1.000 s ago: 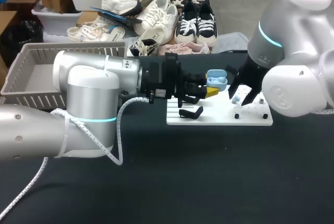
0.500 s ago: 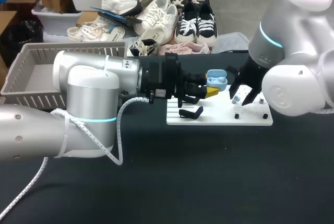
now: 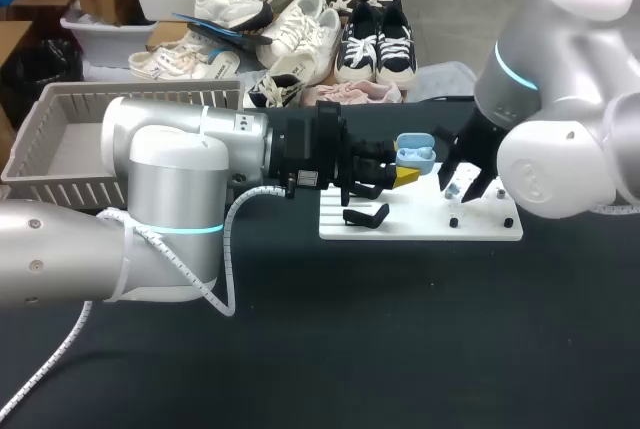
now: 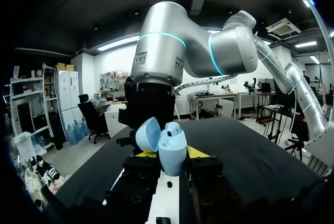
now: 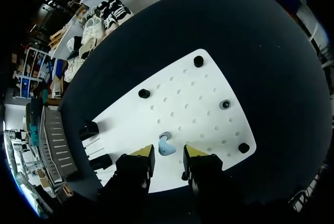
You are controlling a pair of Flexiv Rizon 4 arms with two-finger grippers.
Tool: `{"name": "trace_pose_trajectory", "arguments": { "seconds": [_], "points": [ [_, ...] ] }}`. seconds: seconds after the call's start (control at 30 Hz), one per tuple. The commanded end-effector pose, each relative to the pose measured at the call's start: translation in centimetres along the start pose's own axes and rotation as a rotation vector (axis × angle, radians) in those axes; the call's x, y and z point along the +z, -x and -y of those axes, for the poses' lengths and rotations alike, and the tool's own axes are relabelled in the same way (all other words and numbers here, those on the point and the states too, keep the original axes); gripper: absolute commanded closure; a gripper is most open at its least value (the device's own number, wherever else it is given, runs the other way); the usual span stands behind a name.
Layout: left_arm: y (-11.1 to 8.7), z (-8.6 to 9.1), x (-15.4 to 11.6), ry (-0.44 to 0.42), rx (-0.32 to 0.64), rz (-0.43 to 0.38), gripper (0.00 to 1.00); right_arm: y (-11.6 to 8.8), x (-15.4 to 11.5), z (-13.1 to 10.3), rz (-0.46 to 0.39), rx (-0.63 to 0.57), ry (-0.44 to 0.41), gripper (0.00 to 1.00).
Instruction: Pick up each earbud case from the left stands, insert the matching earbuds, close the lid, and place the case in the box.
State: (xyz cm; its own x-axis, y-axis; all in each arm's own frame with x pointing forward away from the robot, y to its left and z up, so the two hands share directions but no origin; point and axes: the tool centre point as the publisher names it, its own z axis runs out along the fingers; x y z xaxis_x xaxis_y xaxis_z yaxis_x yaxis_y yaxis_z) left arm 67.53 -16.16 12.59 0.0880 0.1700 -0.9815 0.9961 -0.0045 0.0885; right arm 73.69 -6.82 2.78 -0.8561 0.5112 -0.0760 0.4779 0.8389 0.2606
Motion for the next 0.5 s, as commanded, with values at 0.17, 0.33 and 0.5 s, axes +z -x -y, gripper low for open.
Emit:
{"name": "trace_pose_trajectory", "arguments": {
  "seconds": [0.17,0.33,0.5],
  "points": [
    [-0.07,0.03,-0.02,0.001,0.001,0.002,1.0,0.27,0.2,-0.41,-0.006,0.0,-0.001,0.68],
    [-0.07,0.03,-0.02,0.001,0.001,0.002,1.0,0.21,0.42,-0.24,-0.012,0.004,-0.006,0.75],
    [-0.07,0.03,-0.02,0.001,0.001,0.002,1.0,0.18,0.47,-0.14,-0.015,0.007,-0.006,0.77]
  ]
}}
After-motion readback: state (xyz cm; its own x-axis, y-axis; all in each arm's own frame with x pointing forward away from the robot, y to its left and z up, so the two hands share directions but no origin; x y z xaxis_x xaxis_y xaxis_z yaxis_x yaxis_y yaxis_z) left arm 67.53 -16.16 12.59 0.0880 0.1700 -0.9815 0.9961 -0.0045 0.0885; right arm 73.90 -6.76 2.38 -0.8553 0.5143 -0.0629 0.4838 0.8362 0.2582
